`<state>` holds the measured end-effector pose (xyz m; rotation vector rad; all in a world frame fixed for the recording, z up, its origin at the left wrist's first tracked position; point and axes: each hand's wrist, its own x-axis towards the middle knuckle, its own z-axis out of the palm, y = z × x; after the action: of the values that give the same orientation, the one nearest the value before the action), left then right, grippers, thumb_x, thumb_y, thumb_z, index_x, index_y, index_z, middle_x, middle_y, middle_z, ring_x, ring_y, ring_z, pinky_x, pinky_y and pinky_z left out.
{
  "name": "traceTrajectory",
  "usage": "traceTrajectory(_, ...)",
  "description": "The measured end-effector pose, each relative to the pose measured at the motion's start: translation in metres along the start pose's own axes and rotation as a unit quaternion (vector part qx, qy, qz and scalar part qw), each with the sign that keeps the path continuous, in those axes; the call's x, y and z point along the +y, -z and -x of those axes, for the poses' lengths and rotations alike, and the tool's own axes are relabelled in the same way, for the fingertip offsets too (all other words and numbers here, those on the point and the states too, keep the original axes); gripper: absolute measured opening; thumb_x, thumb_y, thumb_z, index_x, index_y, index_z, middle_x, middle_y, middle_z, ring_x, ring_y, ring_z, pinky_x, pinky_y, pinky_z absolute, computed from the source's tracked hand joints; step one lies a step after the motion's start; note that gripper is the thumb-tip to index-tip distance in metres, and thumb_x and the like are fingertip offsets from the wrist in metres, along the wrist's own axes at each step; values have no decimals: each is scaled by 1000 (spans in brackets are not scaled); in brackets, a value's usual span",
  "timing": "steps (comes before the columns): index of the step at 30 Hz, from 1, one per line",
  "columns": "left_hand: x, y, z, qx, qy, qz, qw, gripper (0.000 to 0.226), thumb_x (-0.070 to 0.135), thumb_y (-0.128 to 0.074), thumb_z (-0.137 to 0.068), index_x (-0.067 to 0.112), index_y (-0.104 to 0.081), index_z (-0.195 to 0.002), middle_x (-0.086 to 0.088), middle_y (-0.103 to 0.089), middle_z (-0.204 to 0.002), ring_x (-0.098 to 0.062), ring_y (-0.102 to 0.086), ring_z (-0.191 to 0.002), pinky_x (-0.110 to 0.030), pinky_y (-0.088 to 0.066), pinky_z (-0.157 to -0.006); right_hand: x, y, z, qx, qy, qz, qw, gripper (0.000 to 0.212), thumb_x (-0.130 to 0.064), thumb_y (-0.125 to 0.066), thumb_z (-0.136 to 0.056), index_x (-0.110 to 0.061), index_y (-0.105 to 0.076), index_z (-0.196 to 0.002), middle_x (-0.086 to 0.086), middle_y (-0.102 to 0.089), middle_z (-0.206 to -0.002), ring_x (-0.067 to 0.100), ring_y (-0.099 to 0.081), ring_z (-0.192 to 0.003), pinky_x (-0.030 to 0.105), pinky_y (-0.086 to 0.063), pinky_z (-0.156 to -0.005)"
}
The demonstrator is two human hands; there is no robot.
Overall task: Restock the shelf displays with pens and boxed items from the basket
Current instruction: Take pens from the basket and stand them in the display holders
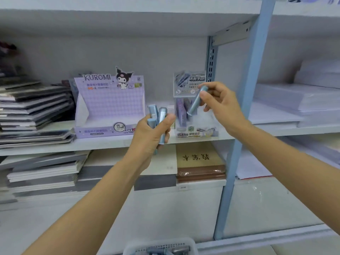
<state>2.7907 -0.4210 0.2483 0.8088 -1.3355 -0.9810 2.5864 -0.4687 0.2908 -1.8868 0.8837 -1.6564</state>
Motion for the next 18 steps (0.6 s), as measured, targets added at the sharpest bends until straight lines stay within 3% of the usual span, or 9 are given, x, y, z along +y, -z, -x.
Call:
traceTrajectory(3, 8, -9, -18, -15, 1, -10, 1000, 37, 46, -72, -77, 16, -53, -76, 4, -56, -56, -9, -47, -46, -20, -35, -41, 18, 18, -24, 52, -29, 55, 997, 12, -11, -57, -96, -10, -58, -108, 4, -60, -89, 18, -61, -79, 30, -51, -68)
traceTrajectory(8, 11, -18, -46, -18, 11, -56, 998, 38, 48, -68, -83, 13, -55, -79, 1, -57, -55, -9, -46, -44, -21, -35, -42, 58, 27, -61, 104, -66, 137, 983, 15, -11, -58, -95, -7, -60, -110, -1, -58, -85, 15, -57, -77, 21, -49, -65)
traceTrajectory(10, 11, -19, -57, -18, 15, -67, 997, 41, 50, -66, -83, 12, -53, -81, -1, -55, -54, -10, -42, -43, -20, -33, -41, 72, 25, -74, 103, -75, 169, 977, 18, -11, -58, -95, -9, -61, -112, -6, -56, -84, 15, -56, -81, 20, -48, -70)
traceTrajectory(13, 8, -20, -72, -18, 16, -76, 997, 42, 50, -64, -85, 10, -50, -83, -1, -52, -52, -9, -40, -39, -18, -31, -37, 91, 19, -92, 86, -92, 210, 970, 21, -10, -60, -93, -9, -62, -115, -4, -57, -85, 15, -55, -82, 29, -50, -79)
traceTrajectory(18, 3, -21, -91, -29, 9, -67, 997, 40, 45, -64, -85, 8, -49, -82, -1, -49, -52, -10, -39, -41, -21, -33, -39, 113, 14, -107, 43, -122, 283, 950, 23, -12, -61, -93, -11, -63, -116, 0, -62, -94, 14, -55, -84, 26, -47, -80)
